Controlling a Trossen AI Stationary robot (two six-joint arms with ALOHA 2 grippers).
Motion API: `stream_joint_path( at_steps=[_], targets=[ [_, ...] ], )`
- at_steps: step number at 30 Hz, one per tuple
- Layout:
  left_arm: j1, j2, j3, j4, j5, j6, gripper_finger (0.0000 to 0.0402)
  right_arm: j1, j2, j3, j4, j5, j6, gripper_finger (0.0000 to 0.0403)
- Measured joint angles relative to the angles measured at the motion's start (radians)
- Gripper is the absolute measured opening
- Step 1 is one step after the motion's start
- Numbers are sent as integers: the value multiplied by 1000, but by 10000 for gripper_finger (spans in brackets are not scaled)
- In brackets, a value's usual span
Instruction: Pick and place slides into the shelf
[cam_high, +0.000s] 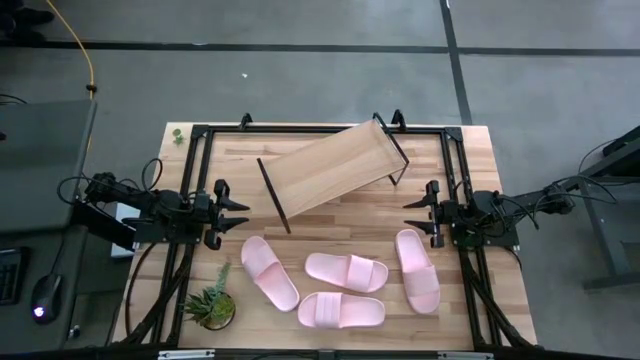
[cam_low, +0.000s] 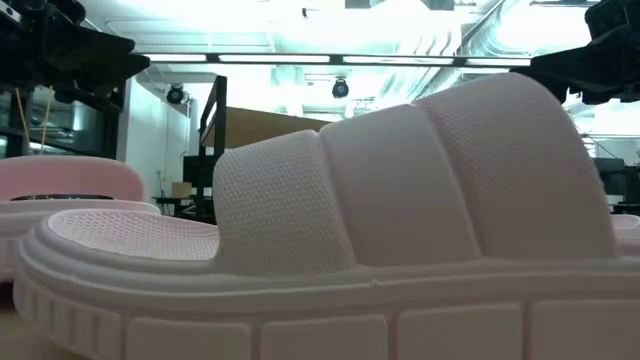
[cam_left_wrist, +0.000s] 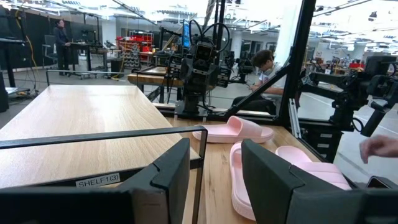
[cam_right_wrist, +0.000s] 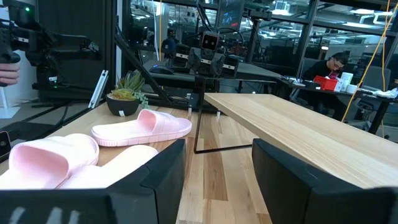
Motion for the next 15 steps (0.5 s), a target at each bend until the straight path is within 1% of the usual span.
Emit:
stream_joint_path(
  at_steps=[5, 15],
  targets=[
    [0, 0, 0, 12, -22, 0, 129, 0, 0, 0, 0, 0, 0, 177],
    [0, 0, 0, 10, -22, 0, 129, 0, 0, 0, 0, 0, 0, 177]
  ],
)
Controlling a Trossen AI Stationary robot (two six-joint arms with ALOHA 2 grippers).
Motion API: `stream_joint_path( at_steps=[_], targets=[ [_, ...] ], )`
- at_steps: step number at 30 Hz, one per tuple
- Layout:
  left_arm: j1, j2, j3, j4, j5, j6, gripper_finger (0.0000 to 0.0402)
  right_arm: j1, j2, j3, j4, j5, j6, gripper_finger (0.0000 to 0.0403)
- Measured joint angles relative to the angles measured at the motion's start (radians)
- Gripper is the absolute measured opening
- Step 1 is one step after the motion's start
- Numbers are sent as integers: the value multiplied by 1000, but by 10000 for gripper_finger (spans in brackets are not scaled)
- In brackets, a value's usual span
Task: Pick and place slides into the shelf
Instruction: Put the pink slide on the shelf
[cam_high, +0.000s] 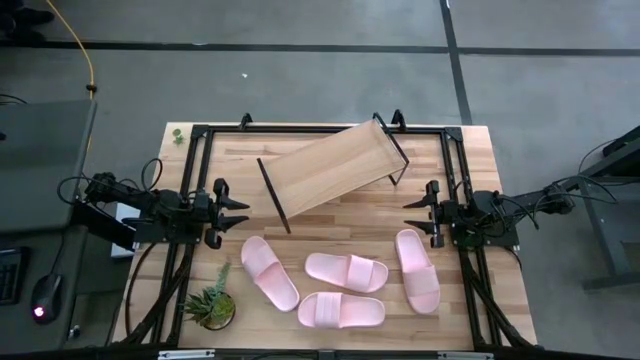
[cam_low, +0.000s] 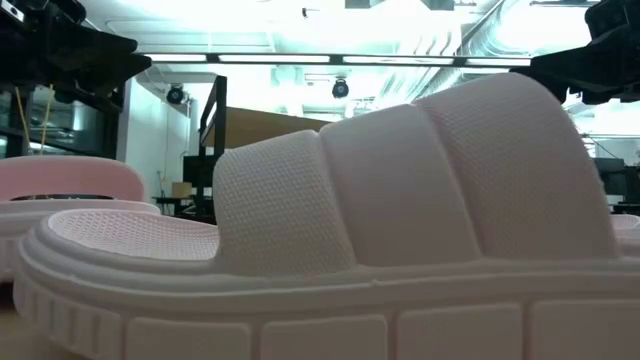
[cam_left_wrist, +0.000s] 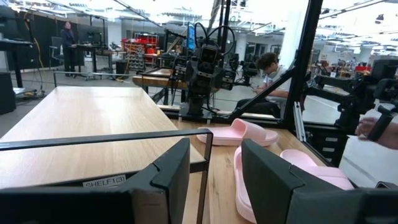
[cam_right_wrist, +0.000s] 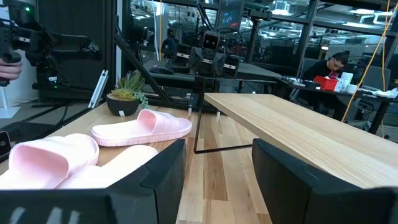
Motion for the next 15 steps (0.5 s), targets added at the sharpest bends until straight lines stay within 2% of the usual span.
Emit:
stream_joint_path(
  at_steps=[15],
  targets=[
    [0, 0, 0, -8, -10, 0, 129, 0, 0, 0, 1, 0, 0, 177]
  ],
)
